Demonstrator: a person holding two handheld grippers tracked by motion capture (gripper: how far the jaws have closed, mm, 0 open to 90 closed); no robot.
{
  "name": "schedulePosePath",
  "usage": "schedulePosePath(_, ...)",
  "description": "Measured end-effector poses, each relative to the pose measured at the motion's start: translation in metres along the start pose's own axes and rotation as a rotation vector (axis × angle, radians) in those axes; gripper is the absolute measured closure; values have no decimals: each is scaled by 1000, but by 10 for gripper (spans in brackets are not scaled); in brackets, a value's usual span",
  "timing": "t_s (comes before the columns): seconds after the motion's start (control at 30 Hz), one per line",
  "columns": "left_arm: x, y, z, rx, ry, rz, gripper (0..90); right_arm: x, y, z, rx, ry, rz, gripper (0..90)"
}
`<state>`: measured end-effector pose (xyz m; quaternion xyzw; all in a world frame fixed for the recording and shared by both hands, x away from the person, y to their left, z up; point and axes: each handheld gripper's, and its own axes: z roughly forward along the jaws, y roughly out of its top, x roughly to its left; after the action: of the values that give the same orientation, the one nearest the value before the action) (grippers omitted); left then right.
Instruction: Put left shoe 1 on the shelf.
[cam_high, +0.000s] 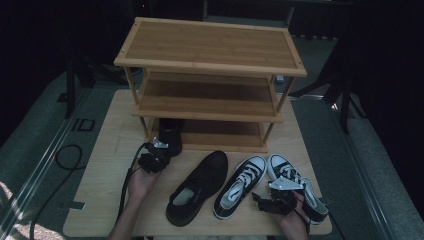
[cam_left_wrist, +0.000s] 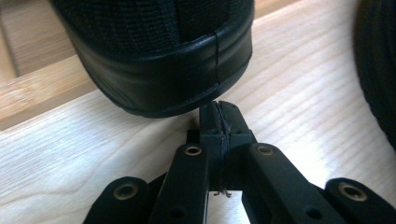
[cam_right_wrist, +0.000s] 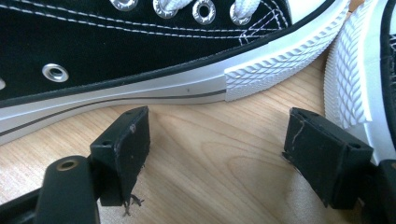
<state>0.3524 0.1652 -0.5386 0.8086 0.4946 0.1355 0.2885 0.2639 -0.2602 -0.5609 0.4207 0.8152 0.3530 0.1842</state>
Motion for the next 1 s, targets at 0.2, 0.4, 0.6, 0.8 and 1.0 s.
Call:
schedulePosePath(0.2,6,2,2,-16,-3,-28,898,0,0,0,0,0,-2,223)
schedulePosePath(0.4,4,10,10,-17,-2,-43,898,0,0,0,0,0,-2,223)
schedulePosePath(0.6,9,8,11,-24,3,-77,897,0,0,0,0,2,-2,223)
schedulePosePath(0.8,3,7,4,-30,-14,-45,874,0,0,0,0,2,-4,223)
schedulePosePath(1.0,-5,4,-12,-44,-45,-8,855,0,0,0,-1,3,-3,223)
